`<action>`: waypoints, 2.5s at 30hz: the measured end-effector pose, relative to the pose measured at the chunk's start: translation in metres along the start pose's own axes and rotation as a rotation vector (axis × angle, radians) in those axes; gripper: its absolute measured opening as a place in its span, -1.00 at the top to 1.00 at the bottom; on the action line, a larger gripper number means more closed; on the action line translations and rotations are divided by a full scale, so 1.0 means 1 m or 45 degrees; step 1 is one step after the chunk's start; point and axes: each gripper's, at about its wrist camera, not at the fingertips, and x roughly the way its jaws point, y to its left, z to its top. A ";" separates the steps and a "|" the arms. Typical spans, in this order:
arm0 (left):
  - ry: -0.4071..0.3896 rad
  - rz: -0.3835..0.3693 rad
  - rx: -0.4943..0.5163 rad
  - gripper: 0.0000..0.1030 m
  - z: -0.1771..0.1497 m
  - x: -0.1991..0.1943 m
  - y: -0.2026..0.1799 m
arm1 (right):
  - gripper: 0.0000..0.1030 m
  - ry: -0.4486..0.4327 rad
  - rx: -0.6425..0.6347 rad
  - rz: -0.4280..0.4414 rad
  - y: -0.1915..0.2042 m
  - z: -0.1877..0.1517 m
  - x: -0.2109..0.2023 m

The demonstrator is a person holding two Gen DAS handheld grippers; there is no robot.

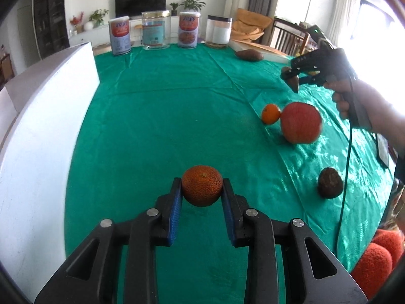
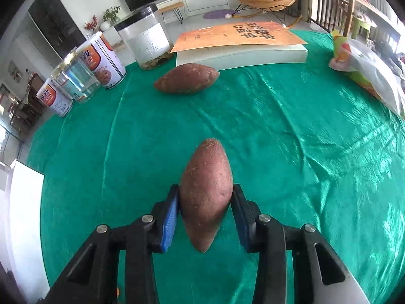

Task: Organize fruits
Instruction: 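Carry the tangerine and sweet potato into the box and open both grippers, then withdraw both tools from the box back over the table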

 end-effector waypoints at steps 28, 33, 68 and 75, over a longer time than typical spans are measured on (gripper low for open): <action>-0.248 -0.174 -0.230 0.43 -0.017 -0.234 0.075 | 0.22 0.033 -0.152 0.892 0.201 -0.214 -0.178; -0.247 0.113 -0.409 0.43 -0.026 -0.250 0.163 | 0.22 0.142 -0.319 0.994 0.291 -0.231 -0.161; -0.101 -0.076 -0.116 -0.86 -0.003 -0.124 0.036 | -0.91 -0.368 -0.300 -0.198 0.066 -0.264 -0.160; 0.039 -0.048 0.054 -0.87 -0.006 -0.037 -0.035 | -0.91 -0.382 0.124 -0.255 -0.050 -0.255 -0.183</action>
